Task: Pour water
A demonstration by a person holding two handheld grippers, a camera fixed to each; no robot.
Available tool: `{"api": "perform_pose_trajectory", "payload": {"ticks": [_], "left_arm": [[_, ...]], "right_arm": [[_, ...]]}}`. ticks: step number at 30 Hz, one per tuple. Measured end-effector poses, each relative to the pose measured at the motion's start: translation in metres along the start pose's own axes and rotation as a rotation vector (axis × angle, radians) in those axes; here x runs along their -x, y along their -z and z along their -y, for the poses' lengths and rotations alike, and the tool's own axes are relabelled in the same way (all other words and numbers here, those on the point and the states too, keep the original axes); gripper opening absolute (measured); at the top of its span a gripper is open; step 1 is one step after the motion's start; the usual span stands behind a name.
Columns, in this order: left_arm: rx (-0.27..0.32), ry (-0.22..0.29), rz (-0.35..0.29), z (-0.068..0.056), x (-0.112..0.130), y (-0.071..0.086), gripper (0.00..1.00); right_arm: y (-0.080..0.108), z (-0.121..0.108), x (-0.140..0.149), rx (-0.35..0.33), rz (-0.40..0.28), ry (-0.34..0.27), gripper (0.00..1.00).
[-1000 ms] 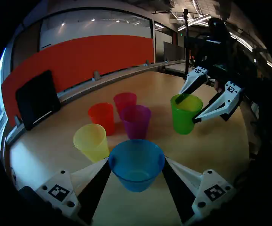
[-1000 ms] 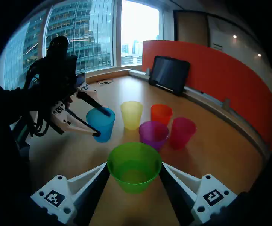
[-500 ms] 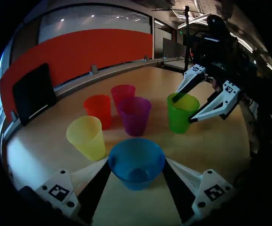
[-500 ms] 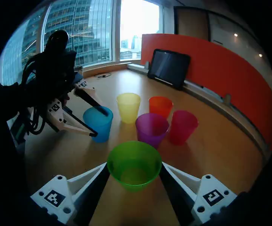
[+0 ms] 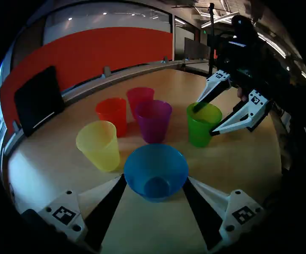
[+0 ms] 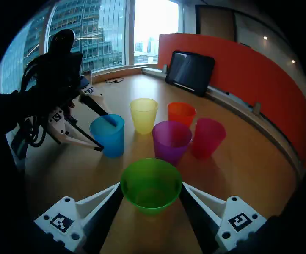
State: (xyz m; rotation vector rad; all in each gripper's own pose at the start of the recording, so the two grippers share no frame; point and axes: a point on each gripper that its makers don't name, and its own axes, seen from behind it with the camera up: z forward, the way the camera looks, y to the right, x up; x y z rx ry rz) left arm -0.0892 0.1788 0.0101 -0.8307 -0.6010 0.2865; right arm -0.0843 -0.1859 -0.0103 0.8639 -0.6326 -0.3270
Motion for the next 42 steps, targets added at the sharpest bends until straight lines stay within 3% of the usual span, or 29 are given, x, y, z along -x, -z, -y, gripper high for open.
{"api": "perform_pose_trajectory", "payload": {"ticks": [10,14,18,24,32,42], "left_arm": [[-0.007,0.033,0.015,0.000,0.012,0.010,0.96],[-0.016,0.040,0.014,0.001,0.015,0.015,0.96],[-0.031,0.046,0.008,0.002,0.016,0.021,0.97],[-0.058,0.070,-0.016,0.004,0.018,0.039,0.96],[-0.138,0.114,-0.057,0.014,0.025,0.066,0.97],[-0.279,0.174,-0.178,0.035,0.017,0.105,0.96]], "right_arm": [[-0.001,-0.002,0.004,0.007,-0.002,-0.013,0.93],[0.002,-0.001,0.002,0.010,-0.011,-0.024,1.00],[0.008,0.001,0.004,0.012,-0.008,-0.031,1.00],[0.027,0.005,0.019,0.032,-0.005,-0.028,1.00],[0.064,0.003,0.032,0.094,-0.038,-0.056,1.00],[0.105,-0.011,0.026,0.218,-0.146,-0.102,1.00]]}}
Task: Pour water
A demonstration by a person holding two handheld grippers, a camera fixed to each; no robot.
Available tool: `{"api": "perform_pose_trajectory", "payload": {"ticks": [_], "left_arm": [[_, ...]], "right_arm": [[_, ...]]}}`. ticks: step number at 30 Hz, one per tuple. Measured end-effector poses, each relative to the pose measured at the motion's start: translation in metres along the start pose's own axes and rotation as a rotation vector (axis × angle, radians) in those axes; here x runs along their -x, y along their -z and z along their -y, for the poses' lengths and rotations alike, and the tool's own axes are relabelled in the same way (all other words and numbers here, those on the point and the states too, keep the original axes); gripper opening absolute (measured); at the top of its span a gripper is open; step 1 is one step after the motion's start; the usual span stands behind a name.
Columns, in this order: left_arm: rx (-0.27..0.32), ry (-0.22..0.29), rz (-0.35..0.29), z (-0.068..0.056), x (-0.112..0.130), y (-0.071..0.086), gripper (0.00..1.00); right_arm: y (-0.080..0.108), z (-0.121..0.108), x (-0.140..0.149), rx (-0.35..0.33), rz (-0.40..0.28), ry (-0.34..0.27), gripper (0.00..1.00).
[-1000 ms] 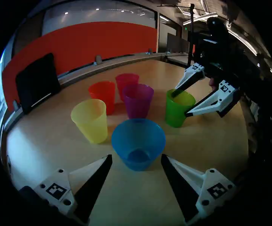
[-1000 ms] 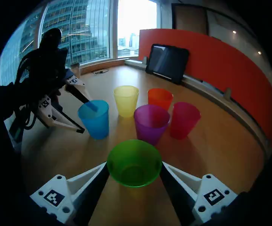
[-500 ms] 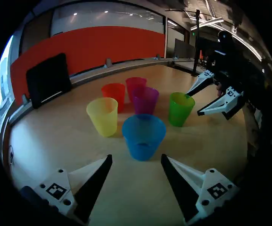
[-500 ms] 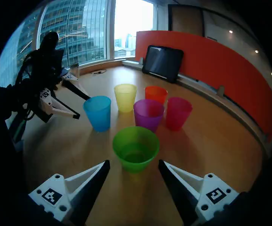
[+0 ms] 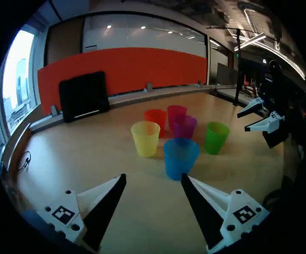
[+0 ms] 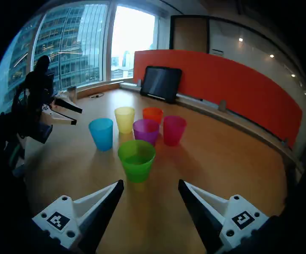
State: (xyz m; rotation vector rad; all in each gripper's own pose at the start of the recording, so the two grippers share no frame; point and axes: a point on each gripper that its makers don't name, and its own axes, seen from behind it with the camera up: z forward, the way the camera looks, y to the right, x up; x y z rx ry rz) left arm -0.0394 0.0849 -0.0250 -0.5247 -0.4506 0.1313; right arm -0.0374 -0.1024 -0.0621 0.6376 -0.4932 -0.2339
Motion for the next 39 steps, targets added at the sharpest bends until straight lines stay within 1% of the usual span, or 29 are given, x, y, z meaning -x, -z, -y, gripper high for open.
{"api": "perform_pose_trajectory", "payload": {"ticks": [3,6,9,12,17,19,24,28,32,35,39], "left_arm": [[-0.053,0.016,-0.054,0.007,-0.007,0.009,0.96],[-0.099,0.018,-0.107,0.012,-0.013,0.015,0.96],[-0.157,0.020,-0.163,0.020,-0.024,0.021,0.96],[-0.210,0.033,-0.231,0.028,-0.038,0.027,0.96],[-0.252,0.056,-0.319,0.029,-0.055,0.038,0.96],[-0.278,0.062,-0.346,0.031,-0.059,0.041,0.96],[-0.341,0.058,-0.403,0.039,-0.066,0.050,0.96],[-0.372,0.039,-0.439,0.040,-0.070,0.054,0.96],[-0.402,0.014,-0.467,0.041,-0.072,0.057,0.96],[-0.437,0.007,-0.480,0.046,-0.070,0.059,0.96],[-0.454,0.003,-0.478,0.048,-0.065,0.055,0.96]], "right_arm": [[0.007,-0.008,-0.007,0.047,-0.039,-0.017,1.00],[0.014,-0.017,-0.016,0.103,-0.086,-0.029,1.00],[0.020,-0.028,-0.029,0.168,-0.149,-0.045,1.00],[0.026,-0.040,-0.043,0.232,-0.217,-0.070,1.00],[0.037,-0.061,-0.063,0.336,-0.322,-0.111,1.00],[0.042,-0.070,-0.070,0.383,-0.362,-0.119,1.00],[0.056,-0.090,-0.083,0.495,-0.455,-0.131,1.00],[0.066,-0.102,-0.088,0.568,-0.515,-0.155,1.00],[0.074,-0.112,-0.087,0.635,-0.558,-0.182,1.00],[0.078,-0.116,-0.086,0.680,-0.585,-0.198,1.00],[0.080,-0.115,-0.082,0.710,-0.597,-0.196,1.00]]}}
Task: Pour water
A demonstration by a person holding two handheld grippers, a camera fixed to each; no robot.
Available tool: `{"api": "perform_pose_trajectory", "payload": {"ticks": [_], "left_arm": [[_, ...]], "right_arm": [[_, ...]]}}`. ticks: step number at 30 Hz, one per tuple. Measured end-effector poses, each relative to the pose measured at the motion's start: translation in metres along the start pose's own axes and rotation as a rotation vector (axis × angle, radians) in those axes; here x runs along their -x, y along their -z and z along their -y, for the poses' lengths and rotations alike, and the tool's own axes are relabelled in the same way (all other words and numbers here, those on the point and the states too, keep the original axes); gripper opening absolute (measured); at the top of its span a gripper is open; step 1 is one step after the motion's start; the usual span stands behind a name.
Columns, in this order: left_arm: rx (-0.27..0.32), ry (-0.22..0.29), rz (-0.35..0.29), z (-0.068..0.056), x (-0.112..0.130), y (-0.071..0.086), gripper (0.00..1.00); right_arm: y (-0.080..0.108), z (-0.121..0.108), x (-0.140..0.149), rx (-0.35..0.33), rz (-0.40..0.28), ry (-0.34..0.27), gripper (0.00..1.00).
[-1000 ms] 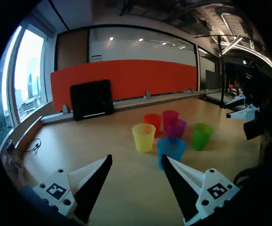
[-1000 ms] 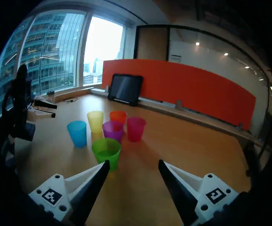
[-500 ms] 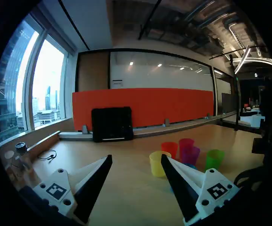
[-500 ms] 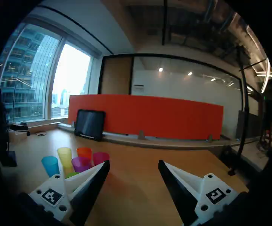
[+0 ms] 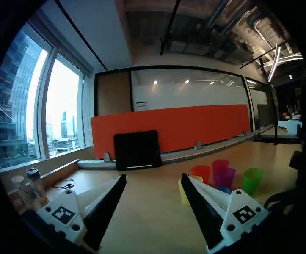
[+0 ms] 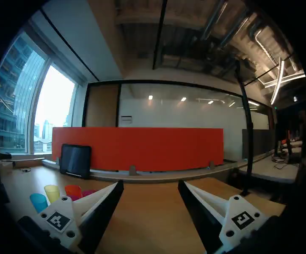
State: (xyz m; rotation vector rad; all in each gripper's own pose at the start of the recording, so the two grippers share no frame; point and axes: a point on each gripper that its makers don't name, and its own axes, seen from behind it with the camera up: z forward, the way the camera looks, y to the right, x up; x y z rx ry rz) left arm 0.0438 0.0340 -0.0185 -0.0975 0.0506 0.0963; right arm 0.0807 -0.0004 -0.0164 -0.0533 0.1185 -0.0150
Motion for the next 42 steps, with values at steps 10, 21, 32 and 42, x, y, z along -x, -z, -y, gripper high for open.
{"api": "perform_pose_trajectory", "payload": {"ticks": [10,21,32,42], "left_arm": [[-0.059,0.026,0.002,0.009,0.013,-0.009,0.96],[-0.098,0.046,0.004,0.018,0.027,-0.016,0.96],[-0.092,0.080,0.011,0.021,0.036,-0.014,0.96],[-0.088,0.098,0.028,0.027,0.043,-0.011,0.96]], "right_arm": [[0.006,-0.006,0.017,0.031,0.020,0.000,1.00],[0.008,-0.014,0.023,0.048,0.052,-0.012,1.00],[0.010,-0.015,0.015,0.053,0.049,0.001,1.00],[0.009,-0.009,0.010,0.040,0.048,0.001,1.00]]}}
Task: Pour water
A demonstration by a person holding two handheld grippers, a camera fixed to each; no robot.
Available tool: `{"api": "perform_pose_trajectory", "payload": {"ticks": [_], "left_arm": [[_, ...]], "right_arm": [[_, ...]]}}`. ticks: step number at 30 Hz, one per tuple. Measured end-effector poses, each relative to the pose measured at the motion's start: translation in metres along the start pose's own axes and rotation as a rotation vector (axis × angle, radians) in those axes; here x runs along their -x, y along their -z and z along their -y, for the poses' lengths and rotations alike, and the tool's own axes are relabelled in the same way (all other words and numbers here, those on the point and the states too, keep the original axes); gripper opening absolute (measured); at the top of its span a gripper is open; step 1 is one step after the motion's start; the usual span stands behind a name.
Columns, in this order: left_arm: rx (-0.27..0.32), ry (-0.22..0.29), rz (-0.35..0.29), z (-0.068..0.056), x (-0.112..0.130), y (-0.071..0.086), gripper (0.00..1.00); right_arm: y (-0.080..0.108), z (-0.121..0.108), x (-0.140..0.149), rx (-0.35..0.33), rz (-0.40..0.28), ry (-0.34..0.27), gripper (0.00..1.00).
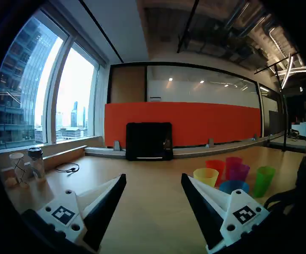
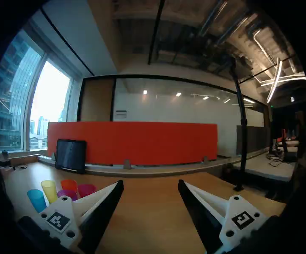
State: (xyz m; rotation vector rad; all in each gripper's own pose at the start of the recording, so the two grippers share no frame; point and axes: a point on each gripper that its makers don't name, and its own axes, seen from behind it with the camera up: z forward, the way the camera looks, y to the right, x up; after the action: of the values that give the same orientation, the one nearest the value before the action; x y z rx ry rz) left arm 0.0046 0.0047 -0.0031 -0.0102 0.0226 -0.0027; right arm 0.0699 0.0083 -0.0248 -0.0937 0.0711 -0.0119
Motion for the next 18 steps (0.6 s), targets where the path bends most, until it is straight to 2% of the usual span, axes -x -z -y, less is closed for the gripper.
{"api": "perform_pose_trajectory", "payload": {"ticks": [18], "left_arm": [[0.015,-0.001,0.021,0.000,0.005,0.000,0.96]], "right_arm": [[-0.001,0.012,-0.004,-0.027,-0.008,0.009,1.00]]}}
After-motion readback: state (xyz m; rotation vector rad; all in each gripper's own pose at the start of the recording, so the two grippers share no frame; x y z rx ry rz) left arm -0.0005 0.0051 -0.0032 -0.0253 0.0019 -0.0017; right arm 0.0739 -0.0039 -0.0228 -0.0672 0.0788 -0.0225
